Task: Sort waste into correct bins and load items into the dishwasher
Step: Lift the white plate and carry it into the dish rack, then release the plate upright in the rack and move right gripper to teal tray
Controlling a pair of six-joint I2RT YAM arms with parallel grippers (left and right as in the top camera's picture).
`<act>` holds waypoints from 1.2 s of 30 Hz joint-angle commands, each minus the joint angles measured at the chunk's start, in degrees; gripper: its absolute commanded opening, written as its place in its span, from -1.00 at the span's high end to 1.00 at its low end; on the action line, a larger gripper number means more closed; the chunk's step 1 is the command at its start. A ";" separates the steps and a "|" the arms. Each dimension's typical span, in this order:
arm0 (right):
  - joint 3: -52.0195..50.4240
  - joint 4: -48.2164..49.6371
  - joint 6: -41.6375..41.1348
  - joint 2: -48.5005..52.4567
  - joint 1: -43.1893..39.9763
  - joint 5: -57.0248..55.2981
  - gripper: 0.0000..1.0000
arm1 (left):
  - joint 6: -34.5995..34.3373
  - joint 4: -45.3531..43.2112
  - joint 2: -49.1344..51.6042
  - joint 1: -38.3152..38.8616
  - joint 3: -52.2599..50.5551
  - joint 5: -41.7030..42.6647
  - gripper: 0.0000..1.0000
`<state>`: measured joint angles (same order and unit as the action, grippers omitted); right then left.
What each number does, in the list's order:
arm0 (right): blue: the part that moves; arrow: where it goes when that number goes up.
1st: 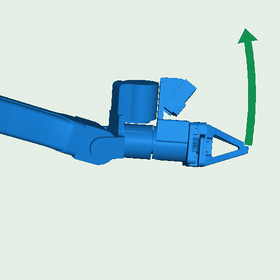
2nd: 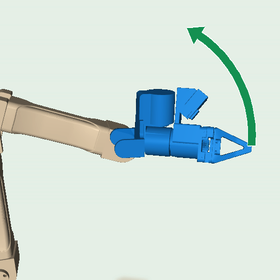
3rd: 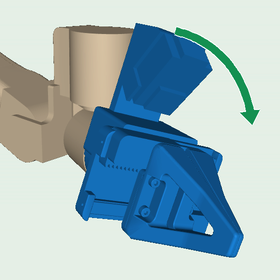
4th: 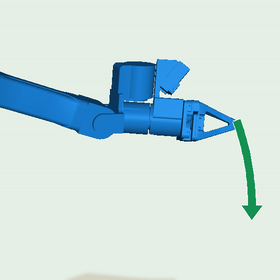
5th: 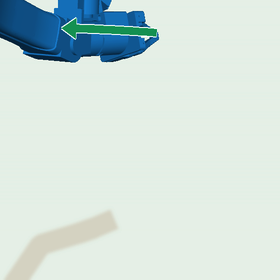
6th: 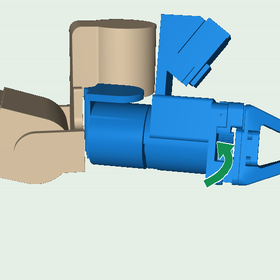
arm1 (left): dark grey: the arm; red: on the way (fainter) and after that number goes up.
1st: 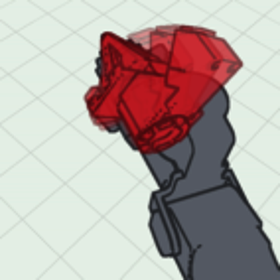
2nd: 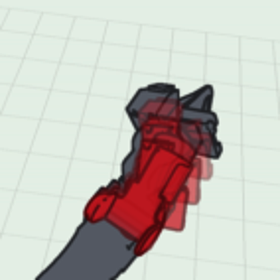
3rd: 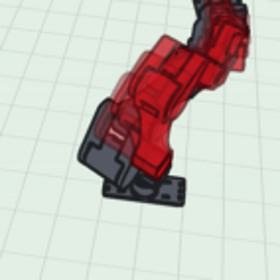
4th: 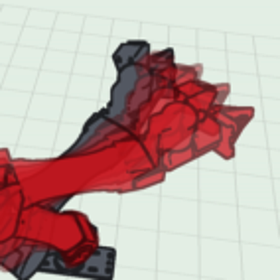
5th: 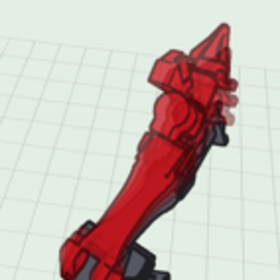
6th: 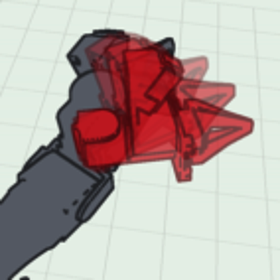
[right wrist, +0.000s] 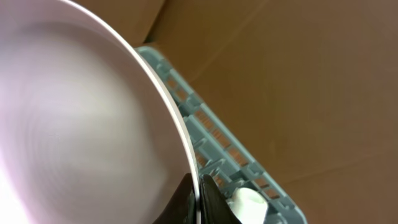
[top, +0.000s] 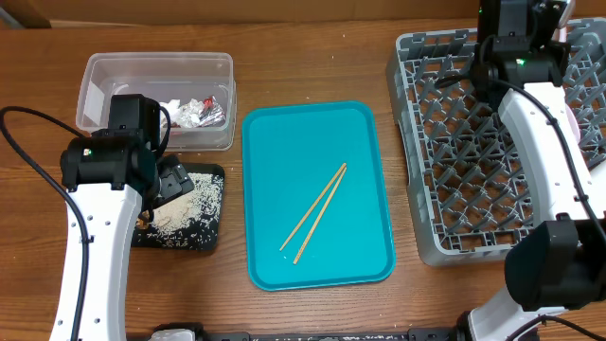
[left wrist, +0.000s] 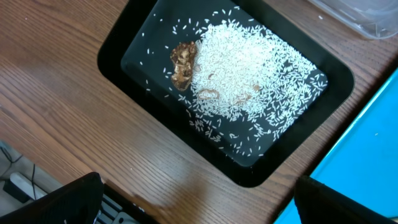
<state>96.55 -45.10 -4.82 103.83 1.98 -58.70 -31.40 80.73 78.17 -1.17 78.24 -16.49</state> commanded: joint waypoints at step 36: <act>-4.17 -8.57 -16.04 -6.14 7.02 25.94 -0.29 | -0.35 -0.04 -0.17 -0.22 0.13 0.02 -1.00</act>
<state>92.23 -54.59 -18.87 105.84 9.04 -38.11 -31.40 80.73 78.17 -1.17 78.24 -16.49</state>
